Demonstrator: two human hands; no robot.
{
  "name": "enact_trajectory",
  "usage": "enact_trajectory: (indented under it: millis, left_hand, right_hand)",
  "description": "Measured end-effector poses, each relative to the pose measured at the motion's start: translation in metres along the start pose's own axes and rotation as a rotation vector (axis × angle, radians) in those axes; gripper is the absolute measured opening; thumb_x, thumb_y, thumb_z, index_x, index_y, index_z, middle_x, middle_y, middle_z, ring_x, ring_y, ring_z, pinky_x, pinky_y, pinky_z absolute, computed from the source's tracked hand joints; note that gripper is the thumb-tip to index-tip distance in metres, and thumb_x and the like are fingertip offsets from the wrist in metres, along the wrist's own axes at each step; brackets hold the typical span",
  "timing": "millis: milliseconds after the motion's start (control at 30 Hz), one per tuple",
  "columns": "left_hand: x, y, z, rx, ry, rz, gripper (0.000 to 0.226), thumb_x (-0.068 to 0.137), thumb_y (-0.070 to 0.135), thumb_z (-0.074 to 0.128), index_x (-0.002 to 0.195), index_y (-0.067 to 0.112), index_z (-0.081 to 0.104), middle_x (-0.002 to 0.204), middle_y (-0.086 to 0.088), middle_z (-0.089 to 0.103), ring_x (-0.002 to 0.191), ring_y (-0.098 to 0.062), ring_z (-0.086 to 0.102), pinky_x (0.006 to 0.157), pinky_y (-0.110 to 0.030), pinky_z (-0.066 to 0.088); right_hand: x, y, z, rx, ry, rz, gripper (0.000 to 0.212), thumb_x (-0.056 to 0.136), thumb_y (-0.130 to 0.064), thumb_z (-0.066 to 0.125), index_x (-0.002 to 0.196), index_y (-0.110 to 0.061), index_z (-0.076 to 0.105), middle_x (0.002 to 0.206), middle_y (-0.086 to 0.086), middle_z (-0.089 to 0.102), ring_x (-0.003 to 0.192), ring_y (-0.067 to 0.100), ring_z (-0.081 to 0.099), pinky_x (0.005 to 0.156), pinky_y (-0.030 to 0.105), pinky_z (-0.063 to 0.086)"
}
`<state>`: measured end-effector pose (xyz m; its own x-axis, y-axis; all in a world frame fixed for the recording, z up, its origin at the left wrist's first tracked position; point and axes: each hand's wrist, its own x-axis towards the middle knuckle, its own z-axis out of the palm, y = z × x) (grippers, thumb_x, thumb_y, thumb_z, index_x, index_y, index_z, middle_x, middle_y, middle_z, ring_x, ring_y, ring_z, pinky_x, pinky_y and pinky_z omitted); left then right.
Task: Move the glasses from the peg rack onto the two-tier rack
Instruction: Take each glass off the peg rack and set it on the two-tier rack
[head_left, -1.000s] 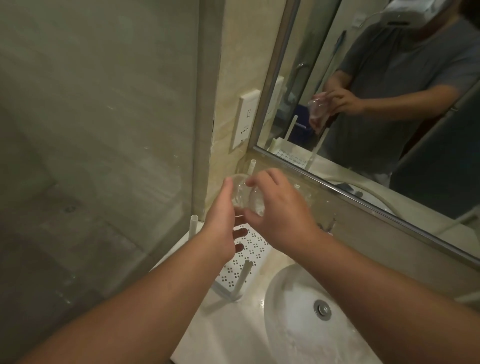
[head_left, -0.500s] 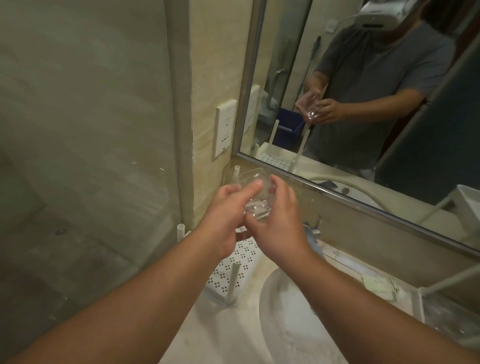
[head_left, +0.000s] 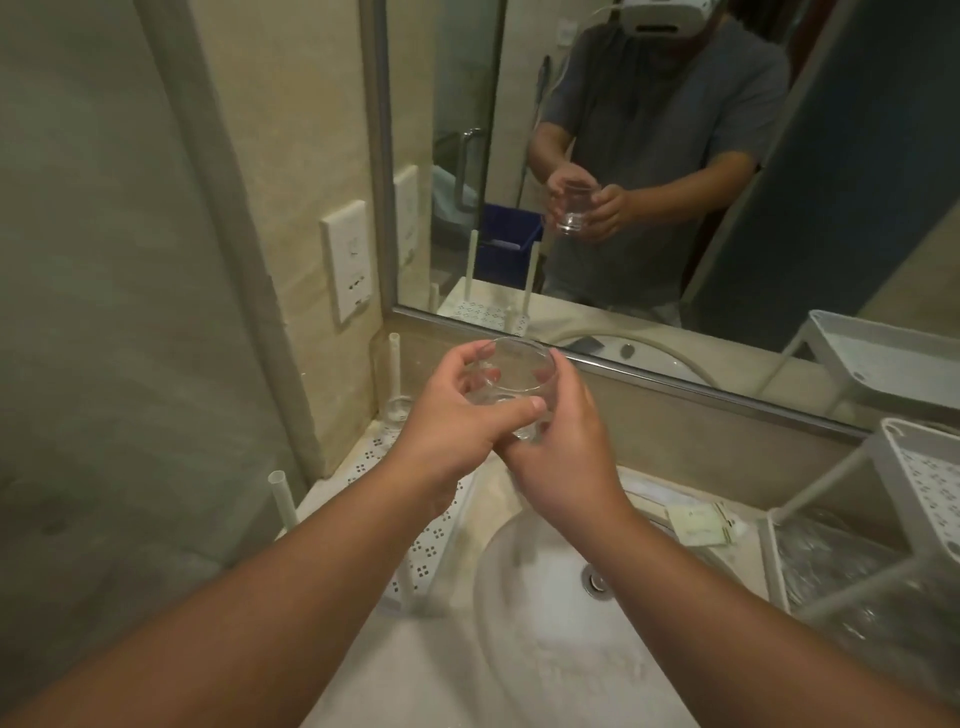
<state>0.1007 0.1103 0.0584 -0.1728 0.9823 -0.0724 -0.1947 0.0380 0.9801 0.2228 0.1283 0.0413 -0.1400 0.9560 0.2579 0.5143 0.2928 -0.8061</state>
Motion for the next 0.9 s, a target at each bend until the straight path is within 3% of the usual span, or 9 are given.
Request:
enact_trajectory:
  millis: [133, 267, 433, 567, 700, 767, 900]
  left_hand:
    - [0.004, -0.006, 0.032, -0.021, -0.092, -0.027, 0.075, 0.064, 0.014, 0.091, 0.126, 0.038, 0.057, 0.129, -0.001, 0.061, 0.117, -0.018, 0.064, 0.093, -0.041, 0.058]
    - [0.007, -0.013, 0.074, -0.034, -0.199, -0.064, 0.067, 0.074, 0.003, 0.084, 0.128, 0.032, 0.057, 0.126, -0.003, 0.062, 0.11, -0.015, 0.068, 0.091, -0.039, 0.059]
    - [0.006, -0.021, 0.136, 0.008, -0.304, -0.111, 0.068, 0.075, 0.001, 0.083, 0.131, 0.028, 0.054, 0.127, -0.004, 0.059, 0.118, -0.023, 0.064, 0.1, -0.049, 0.053]
    - [0.005, -0.029, 0.187, 0.037, -0.357, -0.126, 0.07, 0.076, 0.003, 0.083, 0.135, 0.024, 0.052, 0.127, -0.006, 0.058, 0.122, -0.025, 0.06, 0.103, -0.054, 0.05]
    - [0.003, -0.036, 0.238, 0.075, -0.417, -0.103, 0.074, 0.076, 0.008, 0.084, 0.139, 0.025, 0.048, 0.128, -0.004, 0.057, 0.122, -0.022, 0.059, 0.102, -0.049, 0.052]
    - [0.002, -0.041, 0.264, 0.083, -0.433, -0.098, 0.075, 0.077, 0.009, 0.084, 0.138, 0.025, 0.044, 0.129, -0.003, 0.056, 0.119, -0.02, 0.061, 0.096, -0.043, 0.055]
    - [0.003, -0.048, 0.311, 0.127, -0.478, -0.083, 0.067, 0.075, 0.016, 0.087, 0.126, 0.029, 0.045, 0.122, 0.005, 0.062, 0.09, -0.004, 0.072, 0.062, -0.018, 0.053]
  right_hand:
    - [-0.002, 0.019, -0.034, 0.018, 0.073, 0.029, 0.09, 0.071, -0.027, 0.079, 0.147, -0.035, 0.031, 0.132, -0.014, 0.05, 0.114, -0.001, 0.052, 0.095, 0.024, 0.048]
    - [-0.009, 0.043, -0.073, 0.01, 0.133, 0.064, 0.086, 0.07, -0.032, 0.081, 0.141, -0.041, 0.035, 0.124, -0.02, 0.051, 0.106, -0.015, 0.049, 0.083, 0.013, 0.045]
    - [-0.018, 0.076, -0.127, -0.038, 0.205, 0.102, 0.088, 0.067, -0.035, 0.085, 0.141, -0.034, 0.038, 0.123, -0.015, 0.053, 0.105, -0.006, 0.055, 0.083, 0.017, 0.048]
    - [-0.023, 0.099, -0.172, -0.093, 0.245, 0.134, 0.086, 0.066, -0.039, 0.084, 0.139, -0.034, 0.04, 0.12, -0.016, 0.054, 0.1, -0.006, 0.055, 0.074, 0.007, 0.039]
    - [-0.028, 0.121, -0.216, -0.115, 0.284, 0.174, 0.088, 0.066, -0.037, 0.086, 0.14, -0.034, 0.039, 0.123, -0.016, 0.055, 0.102, 0.002, 0.059, 0.079, 0.02, 0.049]
    - [-0.03, 0.131, -0.238, -0.121, 0.302, 0.186, 0.088, 0.066, -0.037, 0.085, 0.141, -0.032, 0.039, 0.124, -0.015, 0.056, 0.106, 0.005, 0.059, 0.084, 0.027, 0.052]
    - [-0.033, 0.153, -0.283, -0.129, 0.328, 0.207, 0.085, 0.067, -0.037, 0.085, 0.139, -0.033, 0.04, 0.125, -0.014, 0.056, 0.107, 0.008, 0.059, 0.086, 0.035, 0.055]
